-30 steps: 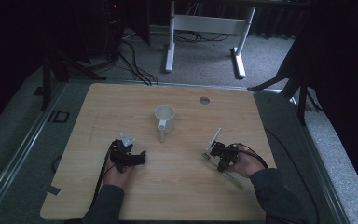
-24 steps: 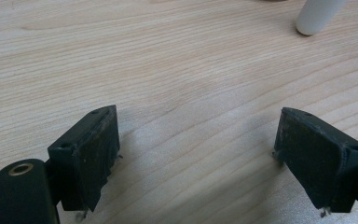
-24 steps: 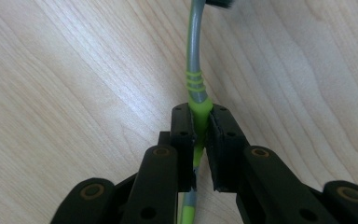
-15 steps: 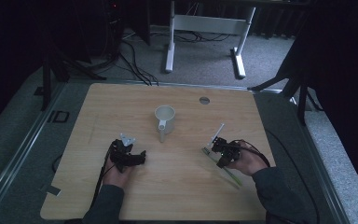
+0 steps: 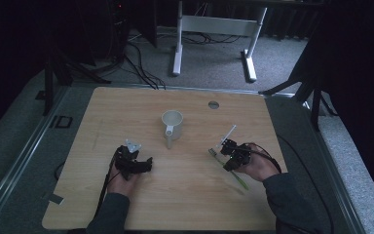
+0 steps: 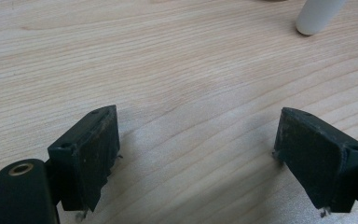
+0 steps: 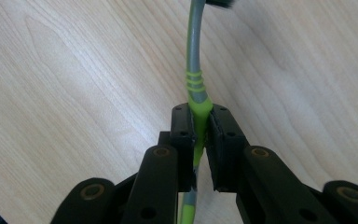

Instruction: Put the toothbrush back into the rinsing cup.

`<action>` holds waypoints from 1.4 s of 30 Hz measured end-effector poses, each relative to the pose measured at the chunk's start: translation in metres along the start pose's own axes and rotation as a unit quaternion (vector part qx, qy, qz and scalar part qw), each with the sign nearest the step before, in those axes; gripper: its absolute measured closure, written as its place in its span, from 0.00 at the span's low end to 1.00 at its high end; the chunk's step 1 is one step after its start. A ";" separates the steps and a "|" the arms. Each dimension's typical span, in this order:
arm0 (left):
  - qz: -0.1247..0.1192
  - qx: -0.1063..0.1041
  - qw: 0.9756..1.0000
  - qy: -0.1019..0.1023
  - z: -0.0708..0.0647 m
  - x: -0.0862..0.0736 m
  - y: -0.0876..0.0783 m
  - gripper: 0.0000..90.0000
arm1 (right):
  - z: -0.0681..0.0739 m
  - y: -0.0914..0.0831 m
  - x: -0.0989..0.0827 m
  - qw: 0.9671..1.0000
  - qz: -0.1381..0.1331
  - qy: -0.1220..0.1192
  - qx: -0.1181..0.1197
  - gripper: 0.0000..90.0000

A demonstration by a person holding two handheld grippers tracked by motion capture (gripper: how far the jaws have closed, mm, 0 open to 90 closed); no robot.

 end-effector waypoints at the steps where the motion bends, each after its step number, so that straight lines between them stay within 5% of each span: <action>1: 0.000 0.000 1.000 0.000 0.000 0.000 0.000 0.16 | 0.001 -0.001 0.001 1.000 -0.004 -0.002 0.000 0.90; 13: 0.000 0.000 1.000 0.000 0.000 0.000 0.000 0.16 | 0.002 -0.004 0.013 0.998 -0.061 0.006 -0.009 0.90; 42: -0.001 0.000 1.000 0.000 -0.001 0.000 0.000 0.16 | 0.011 -0.003 0.034 0.992 -0.126 0.001 0.002 0.90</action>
Point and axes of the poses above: each handheld gripper's, and its own axes: y roughly forward along the jaws, x roughly out of its top, z roughly to its left, the point moved 6 cm from there along y, roughly forward along the jaws, and after that the axes turned 4 degrees about -z, right-handed, at the moved point
